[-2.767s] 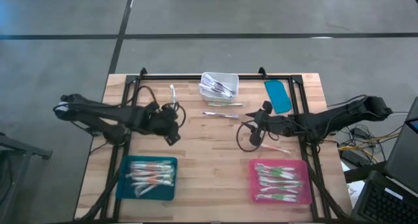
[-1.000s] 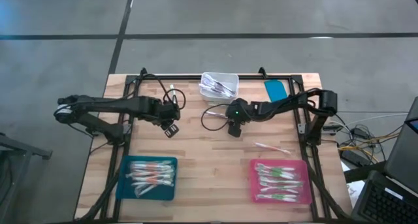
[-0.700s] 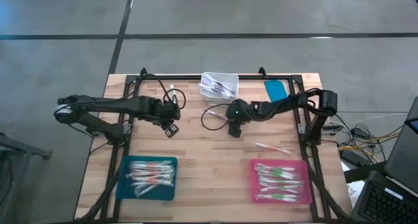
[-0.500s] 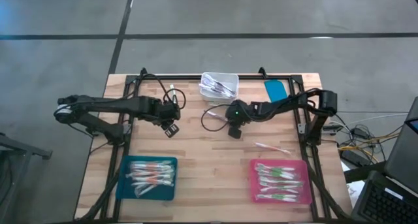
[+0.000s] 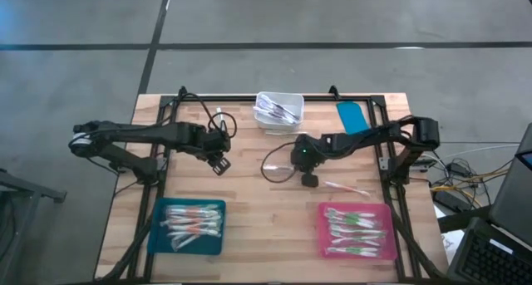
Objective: Pick & Place Toothbrushes
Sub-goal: Put the violet toothbrush into the white bin
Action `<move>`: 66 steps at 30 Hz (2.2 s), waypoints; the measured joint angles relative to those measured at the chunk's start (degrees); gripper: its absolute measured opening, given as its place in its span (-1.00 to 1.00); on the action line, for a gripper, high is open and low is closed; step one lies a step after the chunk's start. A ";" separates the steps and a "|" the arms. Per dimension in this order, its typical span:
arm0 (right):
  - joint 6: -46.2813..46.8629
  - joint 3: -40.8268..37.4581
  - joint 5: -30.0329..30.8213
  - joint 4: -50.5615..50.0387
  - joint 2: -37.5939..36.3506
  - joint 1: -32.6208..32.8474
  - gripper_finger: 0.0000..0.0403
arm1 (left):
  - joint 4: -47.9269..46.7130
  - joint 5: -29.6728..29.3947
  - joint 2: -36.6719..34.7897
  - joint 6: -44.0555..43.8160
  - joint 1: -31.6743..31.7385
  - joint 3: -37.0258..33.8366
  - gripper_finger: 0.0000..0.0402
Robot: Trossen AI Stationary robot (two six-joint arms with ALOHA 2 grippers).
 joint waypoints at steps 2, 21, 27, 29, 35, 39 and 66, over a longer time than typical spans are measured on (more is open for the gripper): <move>-2.51 0.00 0.30 -1.58 -2.31 1.89 -0.95 | 0.78 0.00 0.00 -0.47 0.00 0.00 -0.46; -46.45 -0.04 35.49 0.31 -15.51 26.47 -0.95 | 25.72 20.13 0.00 -0.88 0.02 0.00 -0.46; -54.06 -0.04 44.41 6.77 -15.29 28.86 -0.95 | 34.81 27.27 0.30 -4.06 -0.04 0.00 -0.46; -55.52 -0.04 44.77 7.99 -15.29 29.06 -0.95 | 35.60 28.80 0.57 -5.05 -0.04 0.00 -0.46; -59.26 -0.04 44.92 10.46 -15.29 29.01 -0.95 | 37.12 34.25 2.83 -9.31 -0.07 0.00 -0.46; -61.35 -0.04 44.91 13.26 -15.29 29.06 -0.95 | 40.19 39.76 6.12 -12.02 -0.11 0.00 -0.46; -62.48 -0.04 44.98 19.70 -15.18 28.18 -0.95 | 46.66 46.12 9.46 -13.44 -0.09 0.00 -0.46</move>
